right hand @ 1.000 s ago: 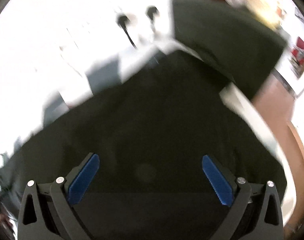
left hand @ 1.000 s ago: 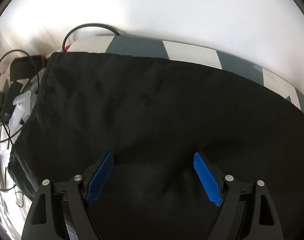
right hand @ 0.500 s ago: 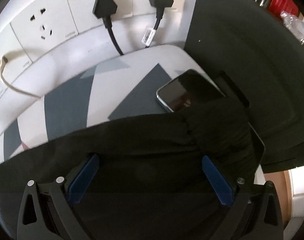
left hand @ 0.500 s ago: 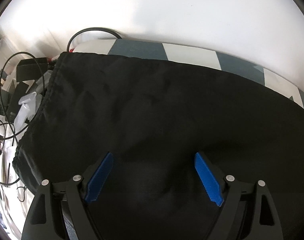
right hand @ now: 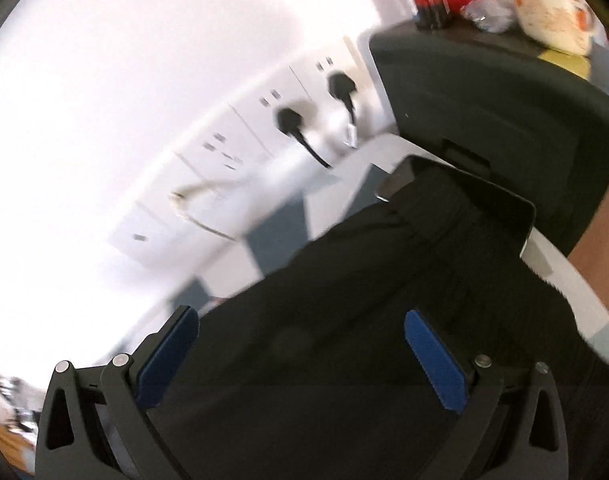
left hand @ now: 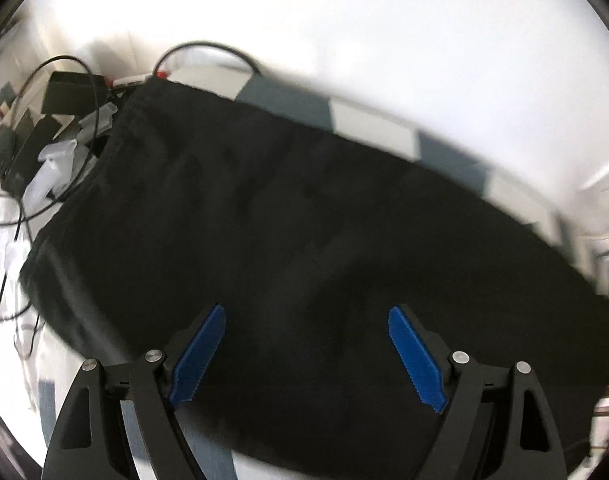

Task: Fold clothes

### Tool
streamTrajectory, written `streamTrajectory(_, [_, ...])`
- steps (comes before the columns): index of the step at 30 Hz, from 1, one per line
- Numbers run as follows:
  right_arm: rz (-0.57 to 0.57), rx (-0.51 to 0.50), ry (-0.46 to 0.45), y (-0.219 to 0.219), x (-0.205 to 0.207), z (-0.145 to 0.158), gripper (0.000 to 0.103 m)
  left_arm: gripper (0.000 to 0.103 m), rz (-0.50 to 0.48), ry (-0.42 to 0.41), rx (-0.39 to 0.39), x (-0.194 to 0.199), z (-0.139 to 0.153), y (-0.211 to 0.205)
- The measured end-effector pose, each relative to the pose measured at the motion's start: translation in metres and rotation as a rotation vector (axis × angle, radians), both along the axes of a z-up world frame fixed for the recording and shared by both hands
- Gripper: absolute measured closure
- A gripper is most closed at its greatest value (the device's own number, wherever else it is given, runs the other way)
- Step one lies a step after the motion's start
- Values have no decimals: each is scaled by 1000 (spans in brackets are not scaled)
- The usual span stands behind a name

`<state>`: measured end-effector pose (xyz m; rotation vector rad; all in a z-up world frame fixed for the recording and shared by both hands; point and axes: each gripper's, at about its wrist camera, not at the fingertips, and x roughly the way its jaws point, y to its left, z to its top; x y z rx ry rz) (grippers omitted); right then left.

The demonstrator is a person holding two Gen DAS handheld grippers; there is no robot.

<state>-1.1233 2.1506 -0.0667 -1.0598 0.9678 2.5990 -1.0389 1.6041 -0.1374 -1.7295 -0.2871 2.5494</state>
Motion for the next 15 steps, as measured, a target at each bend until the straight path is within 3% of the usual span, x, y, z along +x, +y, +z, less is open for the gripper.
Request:
streamTrajectory(3, [30, -27, 55, -4, 26, 15, 0, 18, 4, 59, 110, 26, 46, -8])
streamTrajectory(5, [74, -59, 69, -3, 18, 16, 0, 18, 20, 83, 143, 27, 57, -36])
streamTrajectory(9, [111, -64, 65, -15, 21, 17, 0, 18, 71, 112, 141, 84, 62, -71])
streamTrajectory(12, [95, -29, 47, -23, 31, 18, 0, 18, 111, 88, 144, 126, 46, -94])
streamTrajectory(15, [79, 7, 28, -31, 41, 20, 0, 18, 159, 28, 246, 154, 21, -111])
